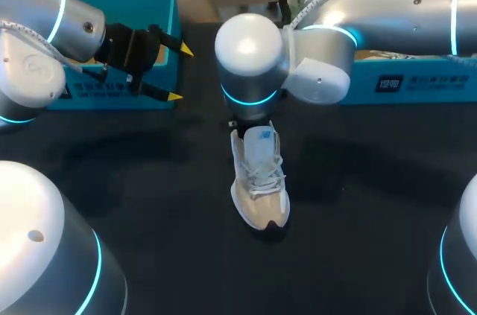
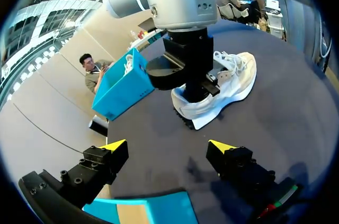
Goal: Take the shoe out of the shoebox, open the shoe tongue, remove and reinsert the insole, then place the shoe into the shoebox
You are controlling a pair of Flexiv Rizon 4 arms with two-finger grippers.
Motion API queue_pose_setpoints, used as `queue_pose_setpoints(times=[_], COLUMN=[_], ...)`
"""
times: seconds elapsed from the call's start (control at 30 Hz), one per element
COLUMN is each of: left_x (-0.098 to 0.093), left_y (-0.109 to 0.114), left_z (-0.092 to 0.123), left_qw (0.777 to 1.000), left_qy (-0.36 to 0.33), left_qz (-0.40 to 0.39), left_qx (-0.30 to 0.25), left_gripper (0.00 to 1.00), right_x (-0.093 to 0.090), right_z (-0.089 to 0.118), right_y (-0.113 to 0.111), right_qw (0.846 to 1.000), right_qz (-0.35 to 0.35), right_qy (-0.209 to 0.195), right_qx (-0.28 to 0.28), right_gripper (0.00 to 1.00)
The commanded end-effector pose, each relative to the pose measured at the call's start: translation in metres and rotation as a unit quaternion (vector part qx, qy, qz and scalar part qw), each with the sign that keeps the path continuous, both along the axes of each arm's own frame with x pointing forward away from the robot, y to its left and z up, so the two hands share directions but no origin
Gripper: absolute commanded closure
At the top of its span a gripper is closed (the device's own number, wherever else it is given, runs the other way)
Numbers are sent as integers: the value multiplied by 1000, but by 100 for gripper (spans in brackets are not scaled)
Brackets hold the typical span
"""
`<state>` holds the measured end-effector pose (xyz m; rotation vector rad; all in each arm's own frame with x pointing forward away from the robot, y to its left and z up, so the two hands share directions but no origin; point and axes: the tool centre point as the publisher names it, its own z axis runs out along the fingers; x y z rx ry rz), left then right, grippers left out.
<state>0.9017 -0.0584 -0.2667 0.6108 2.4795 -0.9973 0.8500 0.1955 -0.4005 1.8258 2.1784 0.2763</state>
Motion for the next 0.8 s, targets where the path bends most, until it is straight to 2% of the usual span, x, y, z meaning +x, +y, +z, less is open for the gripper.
queue_pose_setpoints(times=[0.03, 0.23, 0.3, 0.37, 0.4, 0.47, 0.6, 0.8], left_x=[-1, -1, -1, -1, -1, -1, -1, -1], left_y=[0, 0, 0, 0, 0, 0, 0, 0], left_z=[0, 0, 0, 0, 0, 0, 0, 0], left_qw=[1000, 1000, 1000, 1000, 1000, 1000, 1000, 1000], left_qy=[0, 0, 0, 0, 0, 0, 0, 0], left_qz=[0, 0, 0, 0, 0, 0, 0, 0], left_qx=[1, 1, 1, 1, 1, 1, 1, 1], left_gripper=[0, 0, 0, 0, 0, 0, 0, 0], right_x=[2, -4, -6, -8, -10, -13, -20, -38], right_z=[-9, 10, 17, 22, 25, 30, 34, 42], right_y=[3, -2, -4, -6, -7, -9, -14, -19], right_qw=[1000, 1000, 1000, 998, 999, 997, 995, 985], right_qz=[-5, -4, -1, -7, 1, -8, -15, -11], right_qy=[6, 10, 22, 52, 46, 73, 101, 174], right_qx=[-1, -11, -19, -23, -21, -26, -13, -11], right_gripper=[100, 100, 100, 100, 100, 100, 100, 100])
